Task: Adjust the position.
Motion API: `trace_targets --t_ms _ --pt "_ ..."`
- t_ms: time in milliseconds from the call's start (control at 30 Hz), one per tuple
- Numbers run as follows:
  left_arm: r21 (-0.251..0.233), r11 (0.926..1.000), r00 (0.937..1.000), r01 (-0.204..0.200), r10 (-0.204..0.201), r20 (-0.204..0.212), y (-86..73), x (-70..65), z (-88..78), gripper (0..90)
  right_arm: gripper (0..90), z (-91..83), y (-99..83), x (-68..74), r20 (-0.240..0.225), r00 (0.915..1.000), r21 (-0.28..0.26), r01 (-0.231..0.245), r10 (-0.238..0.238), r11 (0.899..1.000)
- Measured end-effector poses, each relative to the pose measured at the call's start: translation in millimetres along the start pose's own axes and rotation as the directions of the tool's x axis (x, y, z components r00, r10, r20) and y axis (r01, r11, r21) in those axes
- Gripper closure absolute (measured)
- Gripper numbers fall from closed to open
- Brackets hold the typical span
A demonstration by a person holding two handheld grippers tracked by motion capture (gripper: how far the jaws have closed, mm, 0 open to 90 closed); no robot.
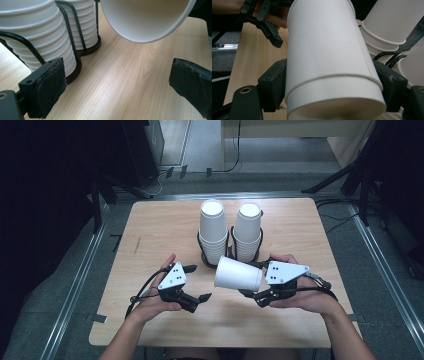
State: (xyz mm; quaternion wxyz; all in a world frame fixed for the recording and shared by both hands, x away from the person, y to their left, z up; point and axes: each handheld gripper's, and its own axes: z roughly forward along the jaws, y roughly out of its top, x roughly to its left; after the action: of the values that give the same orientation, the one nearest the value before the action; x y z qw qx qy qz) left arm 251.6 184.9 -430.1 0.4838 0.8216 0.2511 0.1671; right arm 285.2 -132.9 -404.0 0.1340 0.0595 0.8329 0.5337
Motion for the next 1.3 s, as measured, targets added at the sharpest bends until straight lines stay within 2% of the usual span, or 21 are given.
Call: trace_targets --t_ms 300,500,933,1067,1300 --pt "-0.038 0.9989 0.9996 0.026 -0.026 -0.011 -1.7 -1.8 -0.8 1.2 22.9 2.7 -7.0 1.5 0.025 0.9989 -0.052 -0.039 0.040 0.998" --pt "-0.057 0.9978 0.9993 0.033 -0.034 -0.015 -0.7 -4.5 -1.1 1.2 22.8 3.9 -10.6 3.2 0.029 0.9965 -0.100 -0.075 0.078 0.992" --pt "-0.080 0.9954 0.9986 0.054 -0.053 0.006 2.7 -8.6 4.0 1.2 22.8 9.3 -18.1 8.4 0.036 0.9926 -0.192 -0.107 0.116 0.976" --pt "-0.088 0.9943 0.9982 0.060 -0.059 0.012 4.0 -9.7 5.7 1.1 22.8 9.6 -19.9 8.9 0.037 0.9922 -0.201 -0.109 0.119 0.973" --pt "-0.120 0.9894 0.9960 0.082 -0.077 0.046 6.2 -12.5 7.6 1.1 22.8 8.8 -25.2 11.3 0.033 0.9906 -0.235 -0.122 0.133 0.964"
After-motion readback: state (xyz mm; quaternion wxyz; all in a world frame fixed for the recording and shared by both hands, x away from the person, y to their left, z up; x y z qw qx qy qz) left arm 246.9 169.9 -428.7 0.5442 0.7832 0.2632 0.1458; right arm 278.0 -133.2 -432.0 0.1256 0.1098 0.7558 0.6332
